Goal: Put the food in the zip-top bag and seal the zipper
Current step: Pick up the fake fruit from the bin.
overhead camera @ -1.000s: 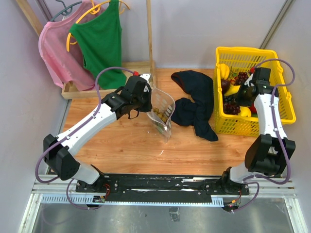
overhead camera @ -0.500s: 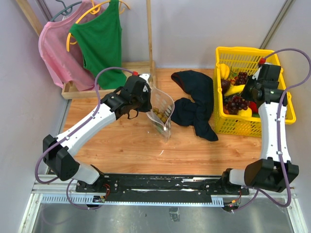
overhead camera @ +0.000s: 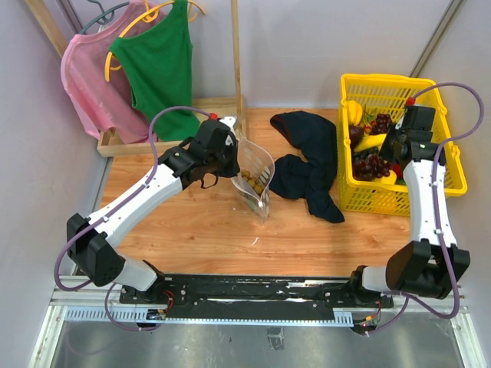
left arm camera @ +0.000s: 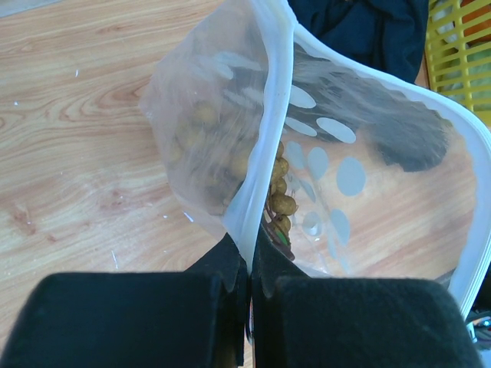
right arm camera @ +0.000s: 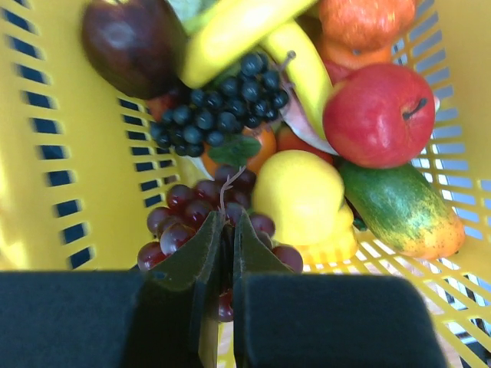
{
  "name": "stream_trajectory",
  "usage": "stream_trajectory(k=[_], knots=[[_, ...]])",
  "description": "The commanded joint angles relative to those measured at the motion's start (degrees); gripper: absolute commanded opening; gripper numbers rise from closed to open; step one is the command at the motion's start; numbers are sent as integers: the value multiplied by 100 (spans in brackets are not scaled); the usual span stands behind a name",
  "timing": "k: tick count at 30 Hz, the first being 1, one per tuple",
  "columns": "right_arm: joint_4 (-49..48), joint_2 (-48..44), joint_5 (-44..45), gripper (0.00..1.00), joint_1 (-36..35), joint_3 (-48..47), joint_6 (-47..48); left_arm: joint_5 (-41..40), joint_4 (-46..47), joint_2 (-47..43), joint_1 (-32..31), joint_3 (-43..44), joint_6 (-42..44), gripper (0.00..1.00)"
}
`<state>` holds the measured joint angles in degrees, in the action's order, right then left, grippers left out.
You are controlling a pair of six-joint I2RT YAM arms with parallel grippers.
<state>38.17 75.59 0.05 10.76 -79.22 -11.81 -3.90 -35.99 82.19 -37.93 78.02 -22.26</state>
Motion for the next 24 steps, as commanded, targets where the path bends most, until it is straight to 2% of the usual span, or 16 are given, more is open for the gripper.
stream_trajectory(k=[1,5,8,10,24], knots=[[-222,274,645,4,-76,362,-48,74,206,-222,67,-45,89,0],[-332,378,682,12,-35,596,-56,106,215,-221,67,-59,83,0],[-363,450,554,8,-22,670,-66,112,217,-230,67,-63,99,0],[-334,455,438,1,-22,625,-71,110,223,-231,67,-67,94,0],[-146,-243,-493,1,-31,-787,-21,148,224,-253,75,-66,111,0]])
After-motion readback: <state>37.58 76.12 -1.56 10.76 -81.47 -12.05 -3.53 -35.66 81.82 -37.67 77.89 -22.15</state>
